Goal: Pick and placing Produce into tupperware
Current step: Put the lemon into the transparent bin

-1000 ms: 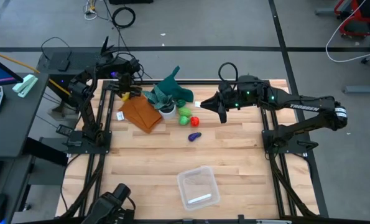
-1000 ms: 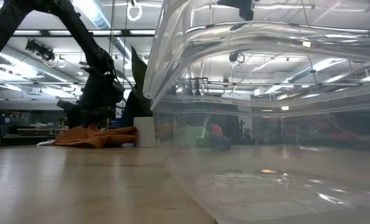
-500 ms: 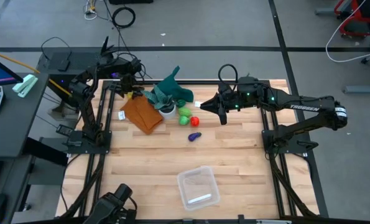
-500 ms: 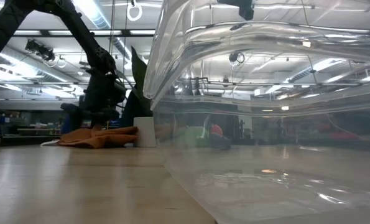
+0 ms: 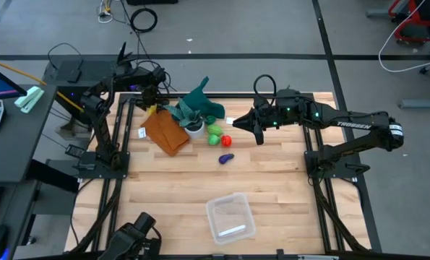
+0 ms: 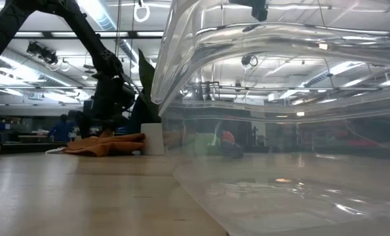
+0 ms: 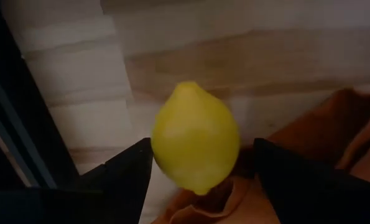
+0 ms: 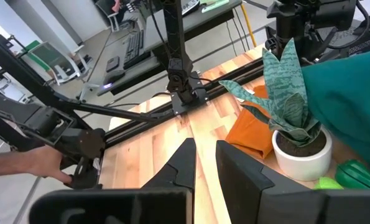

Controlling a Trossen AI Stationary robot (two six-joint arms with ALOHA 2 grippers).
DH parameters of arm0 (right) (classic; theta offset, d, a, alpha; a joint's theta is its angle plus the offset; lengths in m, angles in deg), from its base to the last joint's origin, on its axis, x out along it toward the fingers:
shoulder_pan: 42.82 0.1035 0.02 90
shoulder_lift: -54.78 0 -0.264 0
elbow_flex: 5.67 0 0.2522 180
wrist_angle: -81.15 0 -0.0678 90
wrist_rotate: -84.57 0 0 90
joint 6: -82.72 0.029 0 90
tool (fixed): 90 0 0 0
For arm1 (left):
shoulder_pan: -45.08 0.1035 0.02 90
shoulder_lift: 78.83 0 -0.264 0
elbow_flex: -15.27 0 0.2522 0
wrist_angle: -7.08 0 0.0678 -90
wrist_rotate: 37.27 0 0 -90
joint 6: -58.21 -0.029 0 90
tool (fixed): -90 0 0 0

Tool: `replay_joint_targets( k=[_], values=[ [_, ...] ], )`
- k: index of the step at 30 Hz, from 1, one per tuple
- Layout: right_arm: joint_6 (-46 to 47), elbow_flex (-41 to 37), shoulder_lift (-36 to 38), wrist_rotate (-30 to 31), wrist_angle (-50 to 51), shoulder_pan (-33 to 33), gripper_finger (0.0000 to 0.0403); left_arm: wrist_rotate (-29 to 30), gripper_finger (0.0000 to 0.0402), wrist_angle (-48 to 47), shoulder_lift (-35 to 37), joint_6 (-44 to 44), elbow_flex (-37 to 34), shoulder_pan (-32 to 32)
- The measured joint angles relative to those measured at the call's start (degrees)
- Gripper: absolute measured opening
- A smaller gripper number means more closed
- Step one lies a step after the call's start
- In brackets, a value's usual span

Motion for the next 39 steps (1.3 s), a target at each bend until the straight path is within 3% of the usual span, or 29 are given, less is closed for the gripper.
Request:
replay_joint_targets(
  k=[11,24,32,39],
  values=[
    [0.04,0.00,0.00,1.49,0.01,0.00,0.0030,0.59,0.0291,2.85,0.01,1.36,0.00,-0.39],
    [-0.11,0.00,0.00,1.51,0.02,-0.02,0.0030,0.74,0.0216,2.61,-1.62,-0.26,0.09,-1.04],
    [-0.12,0.00,0.00,1.51,0.00,-0.02,0.0030,0.74,0.0235,3.54,-1.64,-2.30,0.09,-1.40],
    [-0.15,0.00,0.00,1.52,0.00,-0.02,0.0030,0.45,0.0215,3.53,-1.03,-3.38,0.00,-1.42]
  ],
)
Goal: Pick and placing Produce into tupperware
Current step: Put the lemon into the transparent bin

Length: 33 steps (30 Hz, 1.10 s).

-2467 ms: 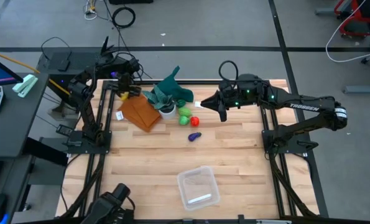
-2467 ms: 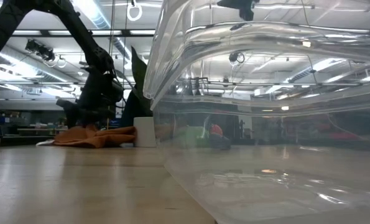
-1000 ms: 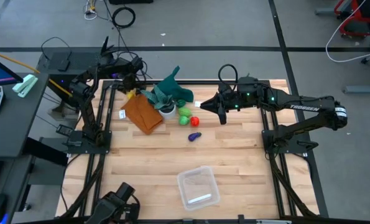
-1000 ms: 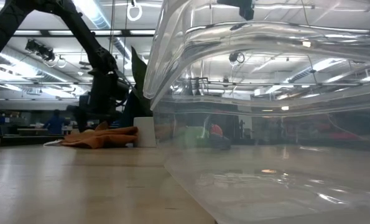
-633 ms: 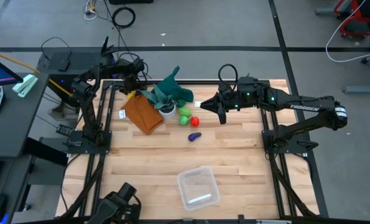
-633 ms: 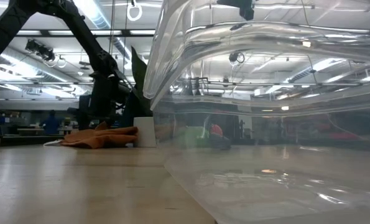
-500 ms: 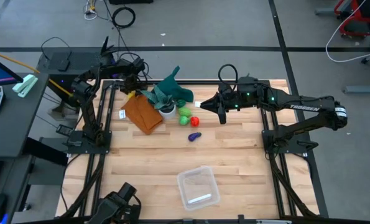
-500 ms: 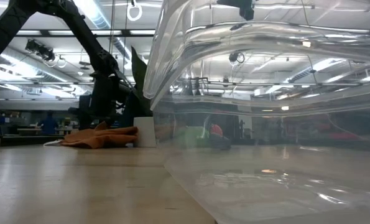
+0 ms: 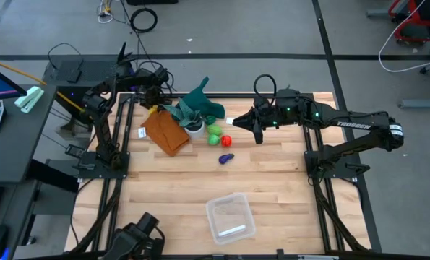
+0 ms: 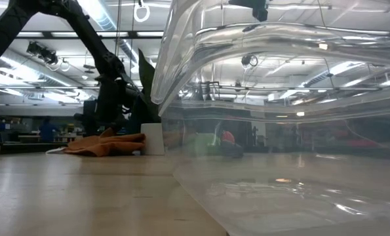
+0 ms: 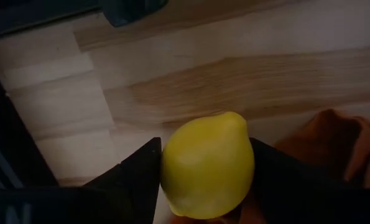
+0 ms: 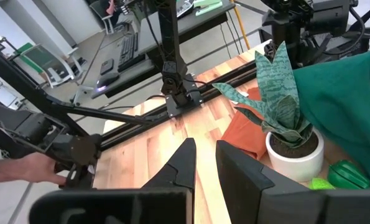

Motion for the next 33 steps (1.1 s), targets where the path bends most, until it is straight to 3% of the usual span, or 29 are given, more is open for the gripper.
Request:
replay_joint_targets(
  k=[14,27,33],
  values=[
    [-0.52,0.00,0.00,0.01,0.00,-0.02,0.0030,-0.29,0.0215,-5.13,4.81,-1.60,7.16,0.00],
    [-0.57,0.00,0.00,0.01,0.01,-0.03,0.0030,-7.05,0.0215,-14.40,5.95,-4.52,20.99,-1.17],
    [-0.57,0.00,0.00,0.01,0.00,-0.04,0.0030,-13.78,0.0216,-14.27,5.95,-3.90,29.55,-2.32]
  ],
)
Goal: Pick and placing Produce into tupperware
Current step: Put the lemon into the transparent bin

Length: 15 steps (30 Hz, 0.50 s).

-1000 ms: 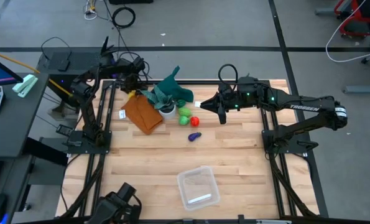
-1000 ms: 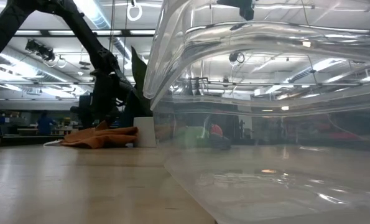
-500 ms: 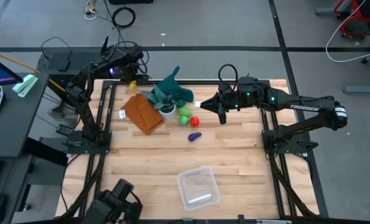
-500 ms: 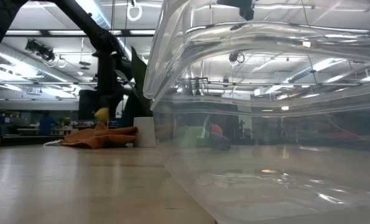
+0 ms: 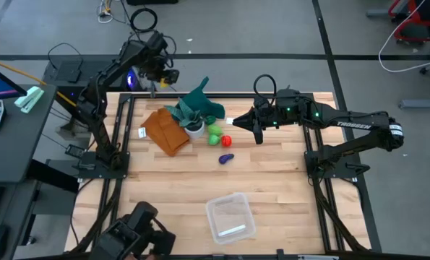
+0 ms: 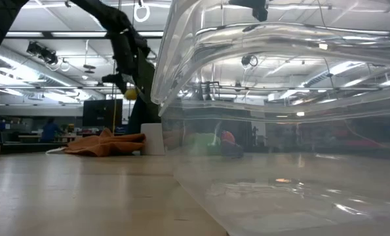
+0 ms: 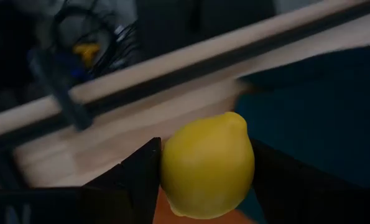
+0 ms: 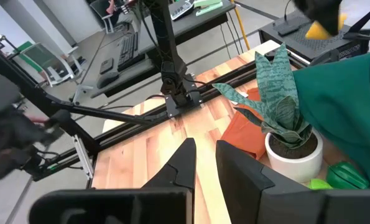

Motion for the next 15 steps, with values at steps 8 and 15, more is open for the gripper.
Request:
replay_joint_targets(
  k=[8,15],
  values=[
    [0.00,0.00,0.00,0.00,0.02,0.00,0.0030,-7.50,0.0215,0.35,0.00,2.88,10.74,-3.65],
    [0.00,0.00,0.00,0.00,0.29,0.00,0.0030,-12.02,0.0218,1.12,0.04,4.58,16.18,-9.31]
  ],
)
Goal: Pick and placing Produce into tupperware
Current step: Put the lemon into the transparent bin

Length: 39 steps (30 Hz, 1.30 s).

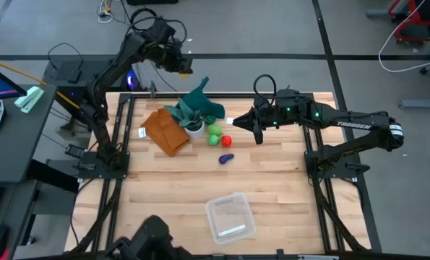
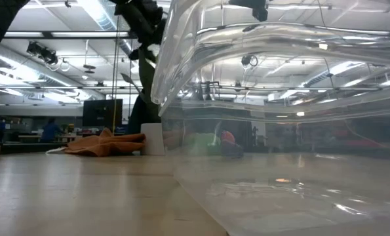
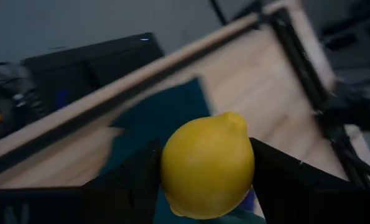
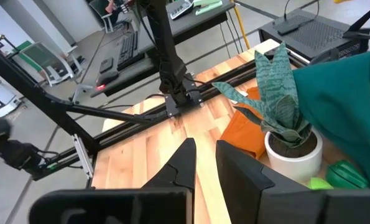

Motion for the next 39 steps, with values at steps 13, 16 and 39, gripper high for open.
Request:
replay_joint_targets(
  k=[13,16,39],
  values=[
    [-1.98,0.00,2.44,-2.79,6.22,0.00,0.0030,-0.69,0.0219,0.33,0.00,3.43,2.81,-16.20],
    [-3.41,0.00,5.32,-3.39,9.77,0.01,0.0030,0.46,0.0215,1.26,0.00,5.03,2.81,-20.81],
    [1.31,0.00,22.27,-3.14,25.02,0.01,0.0030,15.43,0.0215,13.25,-1.97,21.24,2.74,-47.25]
  ],
)
